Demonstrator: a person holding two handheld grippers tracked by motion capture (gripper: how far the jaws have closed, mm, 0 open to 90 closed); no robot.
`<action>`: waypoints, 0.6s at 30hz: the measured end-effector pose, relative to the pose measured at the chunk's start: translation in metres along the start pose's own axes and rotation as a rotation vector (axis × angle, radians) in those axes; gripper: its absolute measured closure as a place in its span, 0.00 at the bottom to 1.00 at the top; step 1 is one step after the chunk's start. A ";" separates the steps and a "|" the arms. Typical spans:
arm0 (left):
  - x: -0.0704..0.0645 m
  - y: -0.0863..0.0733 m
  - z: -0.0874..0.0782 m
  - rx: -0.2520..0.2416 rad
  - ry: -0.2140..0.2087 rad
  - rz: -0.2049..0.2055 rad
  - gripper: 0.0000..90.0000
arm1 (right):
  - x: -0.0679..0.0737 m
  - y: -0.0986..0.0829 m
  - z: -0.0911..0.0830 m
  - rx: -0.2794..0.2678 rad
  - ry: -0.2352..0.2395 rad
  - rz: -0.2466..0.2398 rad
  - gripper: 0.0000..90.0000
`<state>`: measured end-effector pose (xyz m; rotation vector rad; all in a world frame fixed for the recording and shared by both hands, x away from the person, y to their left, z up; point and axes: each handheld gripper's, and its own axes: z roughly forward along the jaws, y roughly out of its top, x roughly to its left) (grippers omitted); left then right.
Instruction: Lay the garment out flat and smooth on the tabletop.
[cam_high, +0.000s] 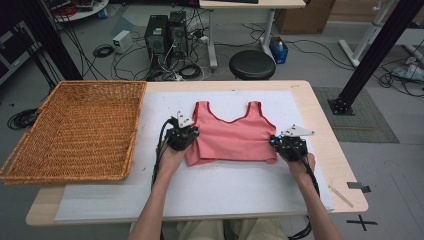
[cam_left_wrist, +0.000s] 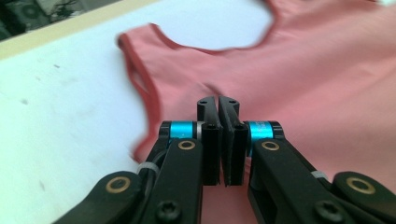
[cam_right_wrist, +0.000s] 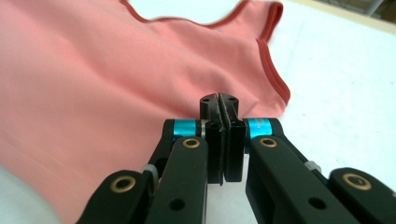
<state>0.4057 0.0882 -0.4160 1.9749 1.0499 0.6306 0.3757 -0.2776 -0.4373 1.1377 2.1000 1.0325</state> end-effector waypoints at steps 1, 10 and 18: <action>0.003 0.000 0.008 0.021 0.001 -0.002 0.97 | -0.001 -0.001 0.005 0.021 0.008 -0.009 1.00; 0.001 -0.001 -0.023 -0.046 -0.022 -0.018 0.70 | -0.003 -0.005 -0.005 0.036 0.006 0.039 0.67; -0.015 -0.040 -0.042 0.026 -0.072 0.071 0.73 | 0.007 -0.021 -0.033 0.009 0.032 0.018 0.66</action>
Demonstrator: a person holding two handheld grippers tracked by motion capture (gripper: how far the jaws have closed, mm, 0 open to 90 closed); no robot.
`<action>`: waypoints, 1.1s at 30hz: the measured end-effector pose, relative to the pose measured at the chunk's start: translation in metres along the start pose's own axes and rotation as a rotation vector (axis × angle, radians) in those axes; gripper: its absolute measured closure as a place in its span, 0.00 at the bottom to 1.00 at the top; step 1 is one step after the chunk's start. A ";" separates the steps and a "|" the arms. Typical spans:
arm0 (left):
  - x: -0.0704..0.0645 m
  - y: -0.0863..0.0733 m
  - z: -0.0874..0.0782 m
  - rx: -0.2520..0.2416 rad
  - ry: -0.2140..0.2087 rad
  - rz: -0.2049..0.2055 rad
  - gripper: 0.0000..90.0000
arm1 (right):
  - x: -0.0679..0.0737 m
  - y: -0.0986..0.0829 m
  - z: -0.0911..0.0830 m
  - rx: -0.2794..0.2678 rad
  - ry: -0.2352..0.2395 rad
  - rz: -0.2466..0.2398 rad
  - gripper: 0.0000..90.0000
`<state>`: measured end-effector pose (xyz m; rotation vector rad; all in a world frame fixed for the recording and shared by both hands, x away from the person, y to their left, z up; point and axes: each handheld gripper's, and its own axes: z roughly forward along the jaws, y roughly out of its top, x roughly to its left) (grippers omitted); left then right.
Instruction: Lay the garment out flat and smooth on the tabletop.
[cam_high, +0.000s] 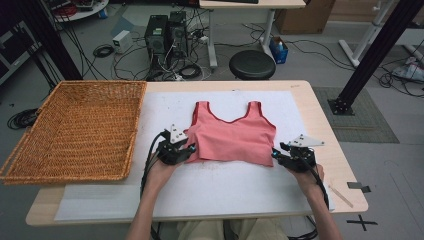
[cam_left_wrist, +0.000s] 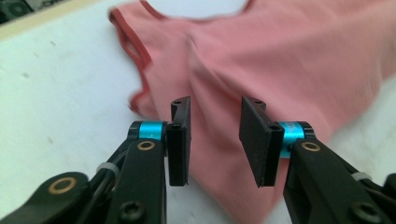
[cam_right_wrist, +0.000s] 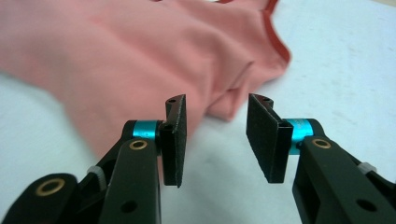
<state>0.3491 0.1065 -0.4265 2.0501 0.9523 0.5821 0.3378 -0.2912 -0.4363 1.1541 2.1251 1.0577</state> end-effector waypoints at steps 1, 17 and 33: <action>-0.003 -0.003 0.003 0.012 -0.007 0.009 0.73 | 0.003 0.000 0.001 0.003 0.018 -0.016 0.66; 0.009 -0.024 -0.017 -0.036 0.030 -0.111 0.97 | 0.013 -0.004 0.014 0.049 0.075 -0.070 1.00; -0.017 -0.021 -0.009 0.005 -0.007 -0.031 0.79 | 0.009 -0.002 0.002 0.004 0.055 -0.023 0.65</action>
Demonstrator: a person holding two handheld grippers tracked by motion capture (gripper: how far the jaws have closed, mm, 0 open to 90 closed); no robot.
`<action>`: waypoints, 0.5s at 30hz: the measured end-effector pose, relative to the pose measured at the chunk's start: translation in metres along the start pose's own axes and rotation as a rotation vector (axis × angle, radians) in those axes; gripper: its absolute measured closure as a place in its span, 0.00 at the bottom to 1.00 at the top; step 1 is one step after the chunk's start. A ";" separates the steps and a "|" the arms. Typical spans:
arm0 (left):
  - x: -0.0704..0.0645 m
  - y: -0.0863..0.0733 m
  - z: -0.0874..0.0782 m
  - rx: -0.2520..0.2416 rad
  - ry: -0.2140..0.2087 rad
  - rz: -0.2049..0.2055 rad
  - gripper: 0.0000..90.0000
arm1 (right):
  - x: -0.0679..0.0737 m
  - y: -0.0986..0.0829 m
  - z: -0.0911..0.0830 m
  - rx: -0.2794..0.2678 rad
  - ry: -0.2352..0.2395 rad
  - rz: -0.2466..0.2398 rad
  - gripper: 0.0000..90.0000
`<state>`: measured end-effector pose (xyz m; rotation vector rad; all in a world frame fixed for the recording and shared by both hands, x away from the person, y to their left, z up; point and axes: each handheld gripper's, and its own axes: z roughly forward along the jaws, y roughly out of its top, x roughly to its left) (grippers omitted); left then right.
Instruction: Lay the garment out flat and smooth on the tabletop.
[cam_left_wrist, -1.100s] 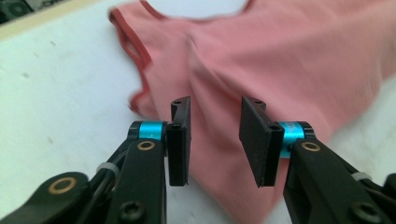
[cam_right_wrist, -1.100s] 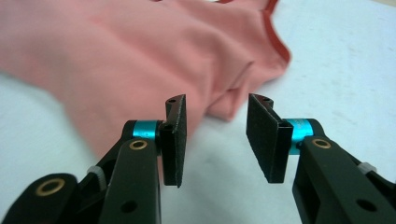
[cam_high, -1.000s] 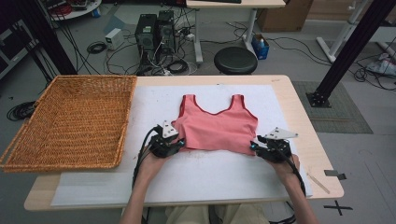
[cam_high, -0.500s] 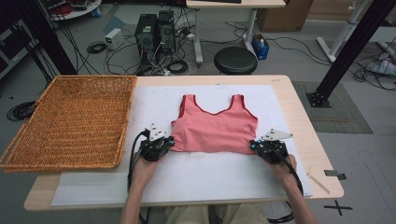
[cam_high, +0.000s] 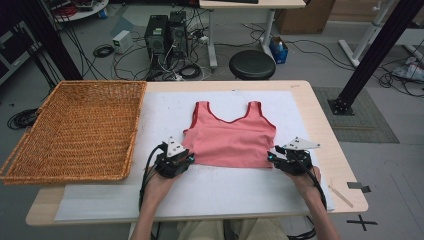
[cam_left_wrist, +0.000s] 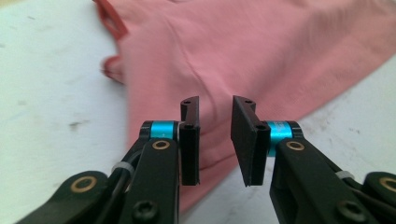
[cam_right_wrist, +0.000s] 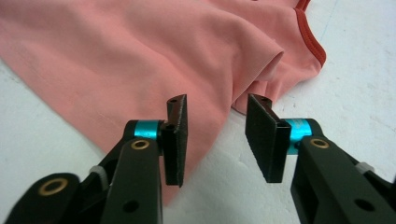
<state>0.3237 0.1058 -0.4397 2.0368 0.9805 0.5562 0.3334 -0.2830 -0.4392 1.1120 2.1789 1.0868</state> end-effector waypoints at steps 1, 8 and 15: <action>0.000 0.000 0.005 0.024 0.019 0.003 0.76 | 0.001 -0.001 -0.001 0.004 0.002 0.003 0.65; 0.002 0.001 0.017 0.036 0.031 -0.007 0.90 | 0.000 -0.006 -0.003 0.009 0.003 0.004 0.63; 0.013 0.000 -0.012 -0.074 0.065 -0.080 0.97 | -0.007 -0.008 -0.008 0.000 0.007 0.053 0.60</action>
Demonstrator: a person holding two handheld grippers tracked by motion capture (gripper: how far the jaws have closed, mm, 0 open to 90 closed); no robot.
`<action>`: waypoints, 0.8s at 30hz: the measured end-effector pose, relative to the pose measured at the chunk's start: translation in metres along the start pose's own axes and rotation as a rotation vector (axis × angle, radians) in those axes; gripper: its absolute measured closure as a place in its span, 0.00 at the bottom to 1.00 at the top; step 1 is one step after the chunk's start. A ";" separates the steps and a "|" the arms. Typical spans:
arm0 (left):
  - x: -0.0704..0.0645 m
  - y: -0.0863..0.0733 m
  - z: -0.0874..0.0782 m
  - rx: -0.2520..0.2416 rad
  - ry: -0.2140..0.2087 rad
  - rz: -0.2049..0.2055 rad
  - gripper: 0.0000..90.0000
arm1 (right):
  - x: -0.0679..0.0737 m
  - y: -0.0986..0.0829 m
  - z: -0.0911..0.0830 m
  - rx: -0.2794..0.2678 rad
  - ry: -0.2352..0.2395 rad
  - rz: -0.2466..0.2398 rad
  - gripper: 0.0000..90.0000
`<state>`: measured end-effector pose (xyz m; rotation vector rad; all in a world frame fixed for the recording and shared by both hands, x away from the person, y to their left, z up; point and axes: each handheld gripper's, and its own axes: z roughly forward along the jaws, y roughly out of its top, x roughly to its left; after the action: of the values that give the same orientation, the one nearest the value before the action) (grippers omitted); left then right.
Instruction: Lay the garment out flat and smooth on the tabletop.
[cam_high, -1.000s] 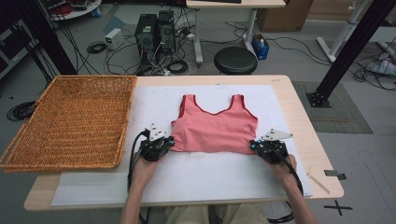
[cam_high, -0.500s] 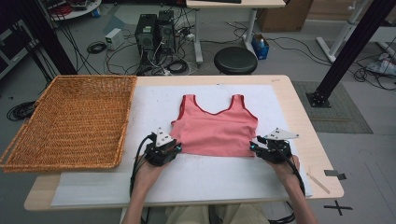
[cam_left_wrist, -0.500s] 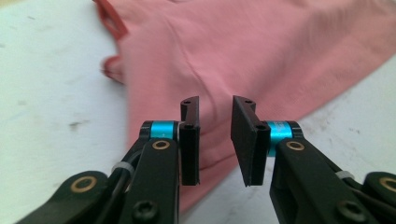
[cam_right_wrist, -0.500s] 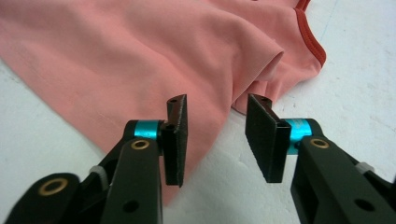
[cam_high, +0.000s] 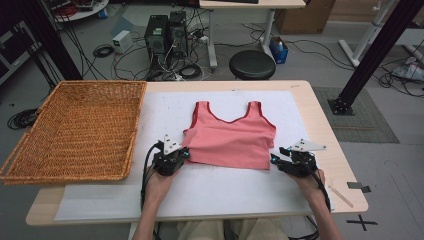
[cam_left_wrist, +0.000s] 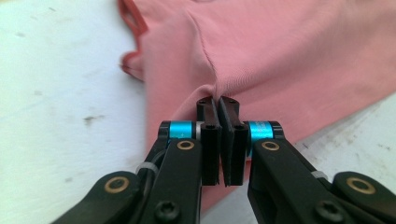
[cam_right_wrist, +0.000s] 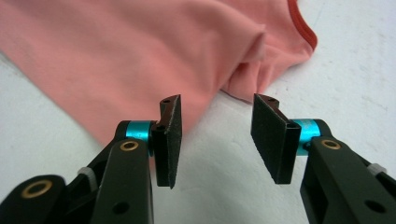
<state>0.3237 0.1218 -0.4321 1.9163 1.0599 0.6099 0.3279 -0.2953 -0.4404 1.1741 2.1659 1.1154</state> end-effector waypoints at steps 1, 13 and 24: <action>0.002 0.001 -0.003 0.000 0.012 0.008 0.97 | -0.002 0.000 -0.001 -0.005 0.002 0.011 0.59; 0.022 -0.004 -0.012 0.015 0.070 -0.032 0.97 | 0.023 0.009 0.026 0.100 0.131 -0.066 0.58; 0.024 -0.008 -0.017 -0.004 0.031 -0.050 0.97 | 0.040 0.022 0.038 0.044 0.133 -0.135 0.94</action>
<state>0.3201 0.1520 -0.4299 1.8769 1.1224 0.6150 0.3427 -0.2384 -0.4449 0.9795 2.3428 1.1205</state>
